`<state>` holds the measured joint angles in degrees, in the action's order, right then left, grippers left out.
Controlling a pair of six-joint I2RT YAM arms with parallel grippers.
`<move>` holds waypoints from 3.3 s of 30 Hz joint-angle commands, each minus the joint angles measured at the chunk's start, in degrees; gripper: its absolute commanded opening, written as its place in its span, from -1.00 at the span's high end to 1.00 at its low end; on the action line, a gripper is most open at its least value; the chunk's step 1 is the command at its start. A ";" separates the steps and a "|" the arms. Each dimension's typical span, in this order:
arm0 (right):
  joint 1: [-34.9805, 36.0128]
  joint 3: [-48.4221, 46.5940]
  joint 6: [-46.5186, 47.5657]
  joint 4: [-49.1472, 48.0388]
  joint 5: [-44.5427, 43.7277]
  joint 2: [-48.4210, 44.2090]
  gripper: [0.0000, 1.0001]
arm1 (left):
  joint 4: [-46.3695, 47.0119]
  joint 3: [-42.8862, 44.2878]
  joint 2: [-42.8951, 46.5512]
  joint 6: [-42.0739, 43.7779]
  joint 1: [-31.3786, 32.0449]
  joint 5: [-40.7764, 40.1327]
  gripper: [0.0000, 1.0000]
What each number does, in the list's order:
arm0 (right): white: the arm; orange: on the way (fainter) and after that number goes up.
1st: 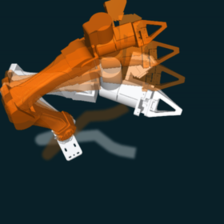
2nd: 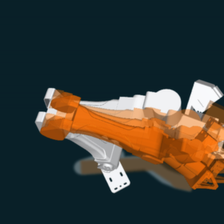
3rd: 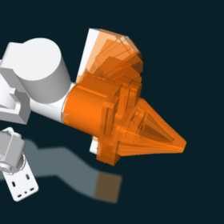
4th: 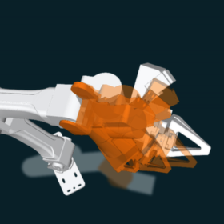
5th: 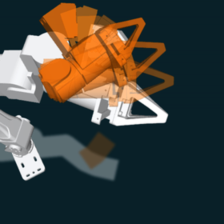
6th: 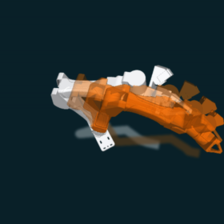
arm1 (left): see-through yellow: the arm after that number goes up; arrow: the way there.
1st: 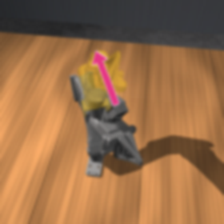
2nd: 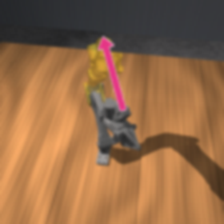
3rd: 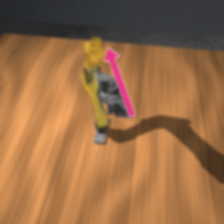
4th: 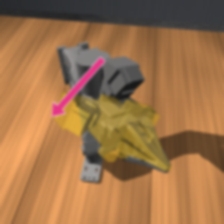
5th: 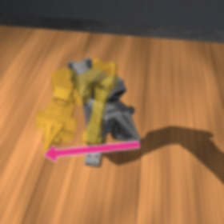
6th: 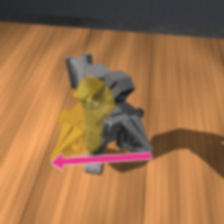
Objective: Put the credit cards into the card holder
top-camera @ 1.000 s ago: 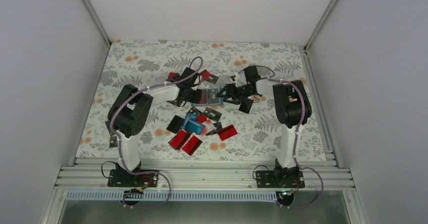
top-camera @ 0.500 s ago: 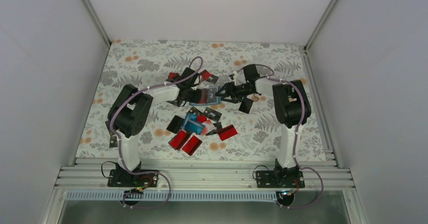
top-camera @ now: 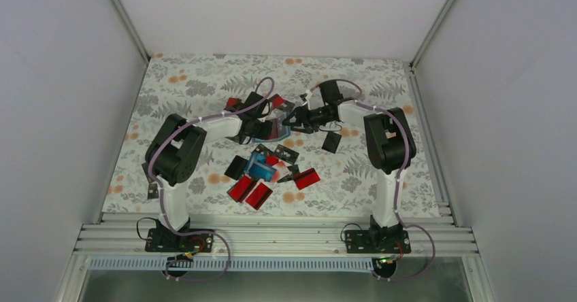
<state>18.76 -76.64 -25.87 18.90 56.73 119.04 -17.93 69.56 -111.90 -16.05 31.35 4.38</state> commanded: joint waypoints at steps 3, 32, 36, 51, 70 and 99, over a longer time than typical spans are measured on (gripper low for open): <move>3.19 -3.72 0.25 0.22 1.88 -0.88 -0.08 | -1.21 -1.56 0.20 -0.36 0.46 -0.67 0.88; 10.39 -19.10 -0.99 3.95 0.77 12.64 -0.03 | -7.31 -7.41 18.99 -5.38 -4.19 -9.96 0.43; 10.66 -19.58 -1.27 3.94 0.27 14.26 -0.02 | -5.65 -8.98 19.73 -5.22 -4.79 -9.71 0.43; 11.21 -19.43 -0.21 7.20 -5.31 16.37 0.48 | 0.65 -7.41 13.43 -2.49 -5.82 -5.87 0.38; 11.20 -22.23 1.76 9.30 -5.41 16.45 0.87 | -0.07 -6.18 10.97 -2.15 -5.87 -9.34 0.67; 11.13 -21.27 2.66 9.55 -4.97 17.27 0.91 | -3.95 -3.12 9.65 -1.52 -5.78 -12.97 0.46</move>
<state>29.32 -96.95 -23.92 26.94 51.94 134.67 -20.69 65.21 -103.77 -17.96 25.76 -7.11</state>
